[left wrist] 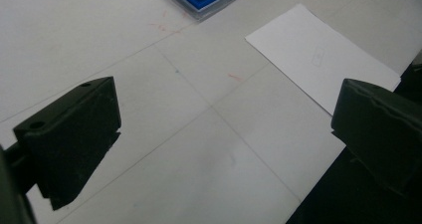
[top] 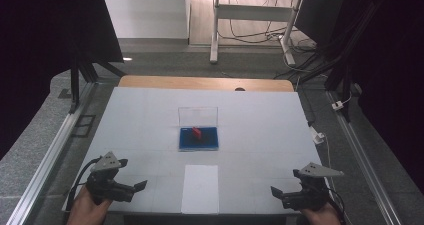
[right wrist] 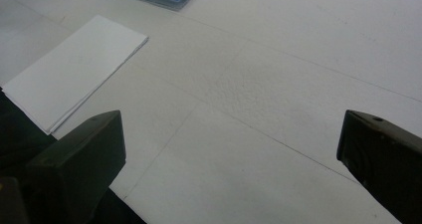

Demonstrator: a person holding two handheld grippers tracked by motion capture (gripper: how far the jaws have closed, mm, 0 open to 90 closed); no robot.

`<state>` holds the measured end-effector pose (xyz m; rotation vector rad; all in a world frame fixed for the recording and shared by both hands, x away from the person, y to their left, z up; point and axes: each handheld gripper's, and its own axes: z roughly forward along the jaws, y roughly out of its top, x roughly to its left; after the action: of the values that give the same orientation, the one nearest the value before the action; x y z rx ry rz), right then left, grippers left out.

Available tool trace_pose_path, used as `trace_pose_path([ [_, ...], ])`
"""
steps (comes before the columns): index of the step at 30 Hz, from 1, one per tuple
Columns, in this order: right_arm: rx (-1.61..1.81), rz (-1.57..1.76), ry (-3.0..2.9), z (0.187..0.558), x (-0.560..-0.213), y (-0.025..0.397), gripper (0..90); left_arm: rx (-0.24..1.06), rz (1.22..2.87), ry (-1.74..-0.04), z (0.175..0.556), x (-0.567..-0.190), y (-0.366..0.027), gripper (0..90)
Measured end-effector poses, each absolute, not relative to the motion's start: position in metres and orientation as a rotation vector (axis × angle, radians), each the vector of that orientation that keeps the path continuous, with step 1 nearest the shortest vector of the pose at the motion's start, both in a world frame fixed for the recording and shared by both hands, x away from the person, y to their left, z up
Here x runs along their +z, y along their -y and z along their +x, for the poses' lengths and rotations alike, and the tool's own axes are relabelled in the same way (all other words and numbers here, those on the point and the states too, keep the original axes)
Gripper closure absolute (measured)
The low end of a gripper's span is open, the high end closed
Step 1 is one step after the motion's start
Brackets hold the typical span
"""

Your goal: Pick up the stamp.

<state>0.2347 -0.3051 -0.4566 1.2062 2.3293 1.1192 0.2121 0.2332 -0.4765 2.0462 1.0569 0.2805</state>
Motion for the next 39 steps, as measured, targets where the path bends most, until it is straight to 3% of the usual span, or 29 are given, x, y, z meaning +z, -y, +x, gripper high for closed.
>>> trace_pose_path([
  [13,1.113,1.194,-2.345,0.235,-0.457,0.304,0.0,0.273,2.014,-1.019,0.238,-0.475,-0.215,0.0],
  [39,1.104,1.19,-2.359,0.235,-0.457,0.303,0.0,0.268,2.098,-0.927,0.309,-0.473,-0.167,0.0],
])
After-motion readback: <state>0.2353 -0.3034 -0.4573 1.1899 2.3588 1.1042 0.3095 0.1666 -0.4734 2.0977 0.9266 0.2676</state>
